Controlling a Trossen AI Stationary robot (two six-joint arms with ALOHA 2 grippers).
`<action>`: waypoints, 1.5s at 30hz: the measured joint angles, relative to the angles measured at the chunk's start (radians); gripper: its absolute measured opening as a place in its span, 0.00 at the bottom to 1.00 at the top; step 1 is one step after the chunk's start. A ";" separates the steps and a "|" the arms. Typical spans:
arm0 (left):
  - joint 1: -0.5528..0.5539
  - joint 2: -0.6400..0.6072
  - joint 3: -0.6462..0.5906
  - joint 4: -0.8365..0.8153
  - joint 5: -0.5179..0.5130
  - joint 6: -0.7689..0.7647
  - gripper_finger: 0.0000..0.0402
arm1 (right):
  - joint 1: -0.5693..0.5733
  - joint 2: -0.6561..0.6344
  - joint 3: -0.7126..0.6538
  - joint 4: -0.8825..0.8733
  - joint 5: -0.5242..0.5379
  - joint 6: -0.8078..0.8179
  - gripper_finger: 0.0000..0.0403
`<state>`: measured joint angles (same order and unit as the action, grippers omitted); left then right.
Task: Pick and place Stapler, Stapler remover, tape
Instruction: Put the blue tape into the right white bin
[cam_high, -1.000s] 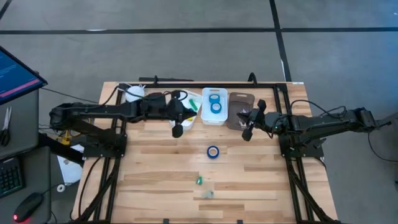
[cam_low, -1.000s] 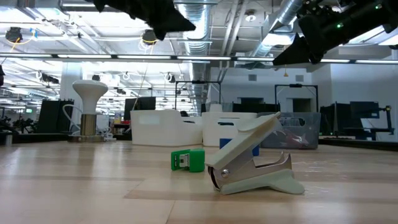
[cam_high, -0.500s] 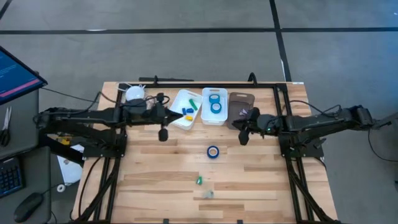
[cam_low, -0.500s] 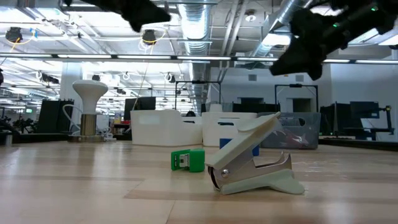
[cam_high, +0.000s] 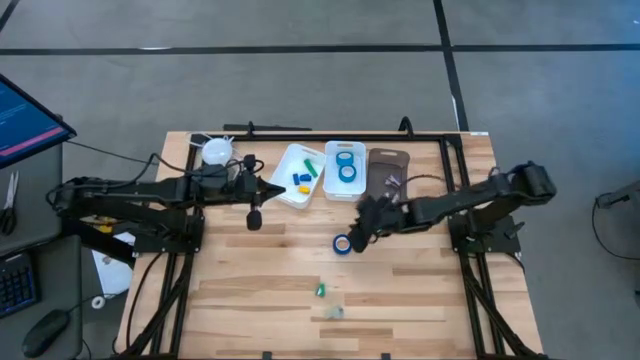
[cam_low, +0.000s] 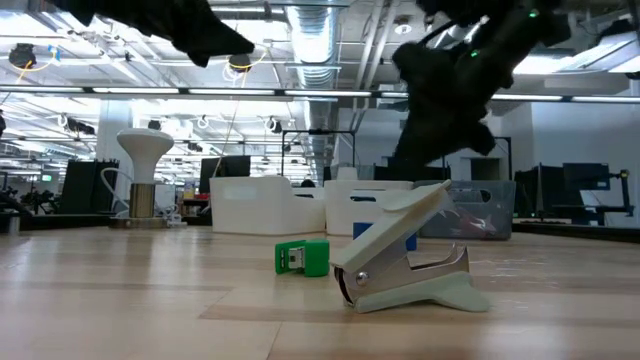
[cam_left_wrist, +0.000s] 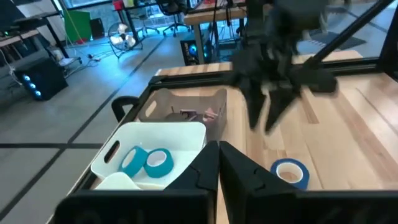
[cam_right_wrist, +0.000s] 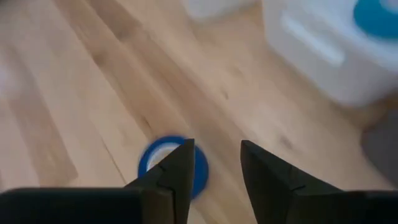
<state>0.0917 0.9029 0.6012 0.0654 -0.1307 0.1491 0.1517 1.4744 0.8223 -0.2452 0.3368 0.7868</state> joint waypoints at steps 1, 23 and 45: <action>0.000 -0.002 -0.003 0.000 0.000 0.000 0.01 | 0.009 0.030 0.025 -0.035 -0.001 0.022 0.30; 0.000 -0.003 -0.005 -0.023 0.000 0.002 0.01 | 0.024 0.361 0.259 -0.214 -0.088 0.097 0.33; 0.000 -0.003 -0.005 -0.029 0.001 0.002 0.01 | 0.015 0.415 0.259 -0.217 -0.073 0.045 0.22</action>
<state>0.0917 0.9001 0.5961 0.0363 -0.1299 0.1514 0.1669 1.8891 1.0813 -0.4621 0.2634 0.8322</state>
